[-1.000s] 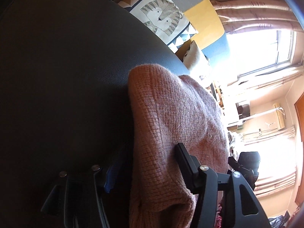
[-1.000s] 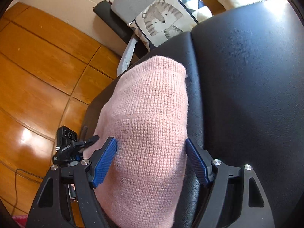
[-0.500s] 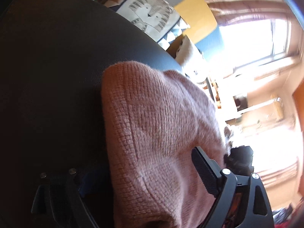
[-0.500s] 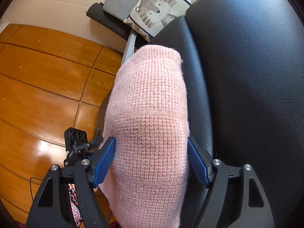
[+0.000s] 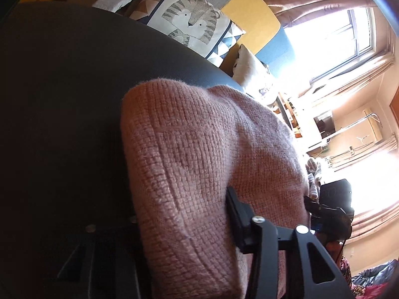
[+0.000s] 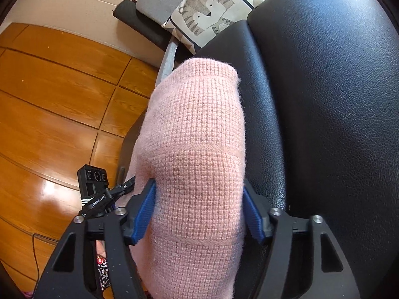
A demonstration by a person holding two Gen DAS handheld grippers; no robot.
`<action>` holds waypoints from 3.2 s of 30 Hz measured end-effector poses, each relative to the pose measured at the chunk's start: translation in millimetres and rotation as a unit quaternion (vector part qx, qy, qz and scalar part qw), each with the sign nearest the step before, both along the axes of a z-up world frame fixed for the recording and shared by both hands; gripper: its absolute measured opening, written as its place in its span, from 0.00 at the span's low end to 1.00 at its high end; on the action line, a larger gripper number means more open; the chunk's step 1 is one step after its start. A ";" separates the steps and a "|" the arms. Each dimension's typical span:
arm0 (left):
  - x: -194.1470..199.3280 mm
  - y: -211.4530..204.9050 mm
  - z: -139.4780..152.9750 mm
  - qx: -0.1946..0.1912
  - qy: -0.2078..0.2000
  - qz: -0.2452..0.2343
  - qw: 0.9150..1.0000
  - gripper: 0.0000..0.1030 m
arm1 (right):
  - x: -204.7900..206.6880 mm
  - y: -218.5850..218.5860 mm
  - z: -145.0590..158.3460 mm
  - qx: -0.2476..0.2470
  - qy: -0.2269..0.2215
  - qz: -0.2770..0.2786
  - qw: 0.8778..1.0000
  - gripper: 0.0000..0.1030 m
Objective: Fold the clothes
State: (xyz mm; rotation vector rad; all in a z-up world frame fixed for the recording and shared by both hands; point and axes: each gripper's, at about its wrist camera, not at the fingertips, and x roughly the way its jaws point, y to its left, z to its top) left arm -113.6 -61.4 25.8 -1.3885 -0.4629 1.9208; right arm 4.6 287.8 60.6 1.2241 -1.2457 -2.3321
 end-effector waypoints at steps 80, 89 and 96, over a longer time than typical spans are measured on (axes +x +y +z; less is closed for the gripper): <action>59.0 -439.4 37.2 -0.076 0.230 0.550 0.799 0.32 | -260.3 -565.1 79.4 0.362 0.236 0.421 0.798 0.26; -5.6 -424.5 -19.9 -0.230 0.163 0.482 0.830 0.26 | -270.5 -636.6 17.0 0.367 0.158 0.469 0.787 0.26; -17.4 -433.2 -24.2 -0.261 0.184 0.451 0.833 0.16 | -291.1 -640.2 4.3 0.351 0.151 0.458 0.803 0.26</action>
